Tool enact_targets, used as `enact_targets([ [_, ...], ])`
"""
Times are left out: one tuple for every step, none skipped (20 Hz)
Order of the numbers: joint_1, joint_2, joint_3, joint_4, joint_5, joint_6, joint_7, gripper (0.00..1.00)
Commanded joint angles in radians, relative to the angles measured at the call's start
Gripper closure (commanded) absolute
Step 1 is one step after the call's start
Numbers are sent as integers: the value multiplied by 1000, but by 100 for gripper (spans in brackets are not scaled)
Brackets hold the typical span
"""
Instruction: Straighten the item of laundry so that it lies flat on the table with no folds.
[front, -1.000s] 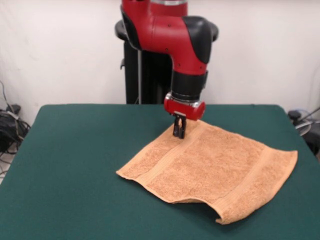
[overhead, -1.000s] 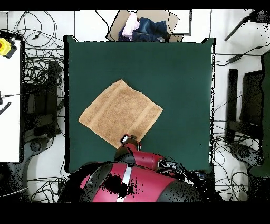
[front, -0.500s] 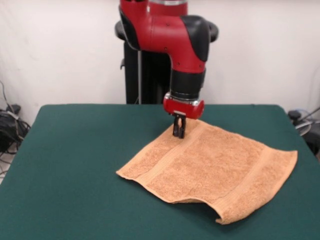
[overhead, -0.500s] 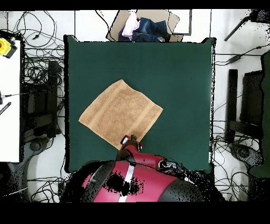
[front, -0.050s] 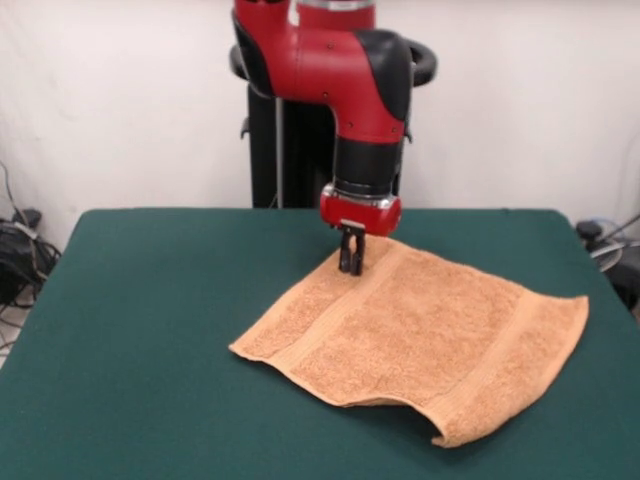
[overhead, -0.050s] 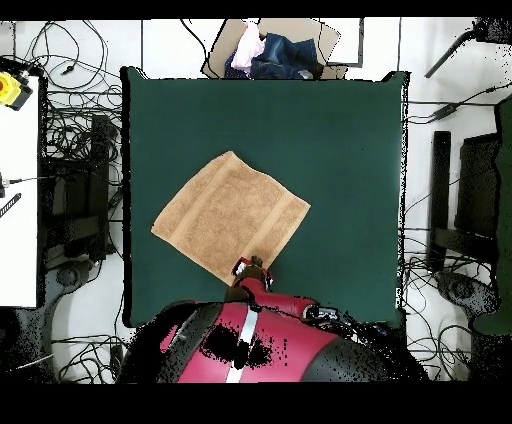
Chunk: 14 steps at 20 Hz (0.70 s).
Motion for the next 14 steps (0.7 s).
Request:
enact_targets([
  [-64,120,-122,-159,6,55,23,100],
  [-67,118,-128,-159,0,56,21,100],
  [-68,117,-133,-155,-5,56,20,100],
  [-70,111,-138,-153,-12,60,19,100],
  [-72,106,-144,-148,-19,61,18,100],
  [-75,99,-148,-146,-27,66,17,100],
  [-81,91,-150,-142,-38,71,14,100],
  [-86,84,-151,-140,-48,77,12,100],
  [-98,72,-149,-143,-60,92,6,100],
  [-105,64,-148,-141,-71,99,3,100],
  [-114,57,-149,-138,-85,103,1,100],
  [-120,50,-151,-136,-95,108,-1,100],
  [-128,43,-152,-135,-105,114,-3,100],
  [-132,38,-155,-134,-114,118,-4,100],
])
